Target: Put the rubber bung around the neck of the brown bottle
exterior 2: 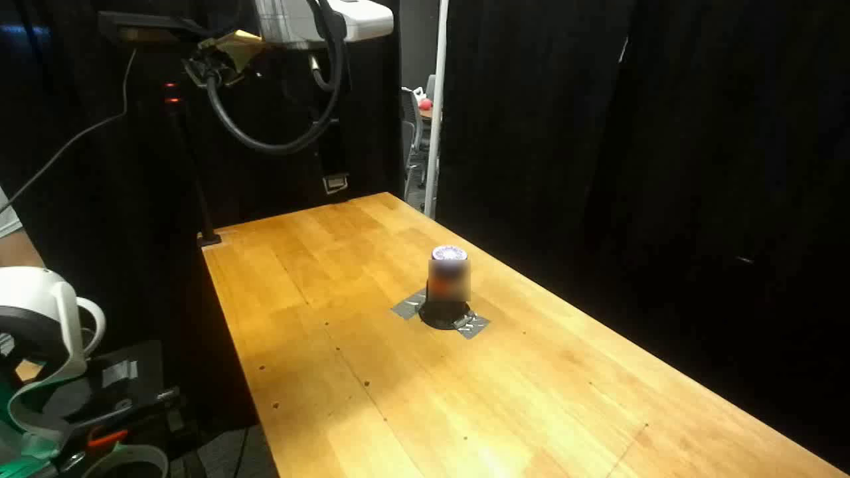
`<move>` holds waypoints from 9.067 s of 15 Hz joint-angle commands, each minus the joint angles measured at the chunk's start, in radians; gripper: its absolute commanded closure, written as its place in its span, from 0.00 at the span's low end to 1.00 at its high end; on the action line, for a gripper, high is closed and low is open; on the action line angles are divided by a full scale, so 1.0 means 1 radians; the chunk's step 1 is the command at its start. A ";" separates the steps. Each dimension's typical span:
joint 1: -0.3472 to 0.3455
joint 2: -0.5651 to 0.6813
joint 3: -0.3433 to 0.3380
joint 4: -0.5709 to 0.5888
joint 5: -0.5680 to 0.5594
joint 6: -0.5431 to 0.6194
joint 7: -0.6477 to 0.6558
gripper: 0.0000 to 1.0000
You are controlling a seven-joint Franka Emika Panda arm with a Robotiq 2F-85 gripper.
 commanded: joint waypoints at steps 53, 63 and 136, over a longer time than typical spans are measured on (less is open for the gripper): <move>0.028 1.148 -0.069 1.185 -0.097 -0.525 -0.427 0.00; 0.040 1.146 -0.069 1.110 -0.103 -0.520 -0.434 0.00; -0.100 0.915 0.011 -0.157 -0.216 2.023 0.099 0.61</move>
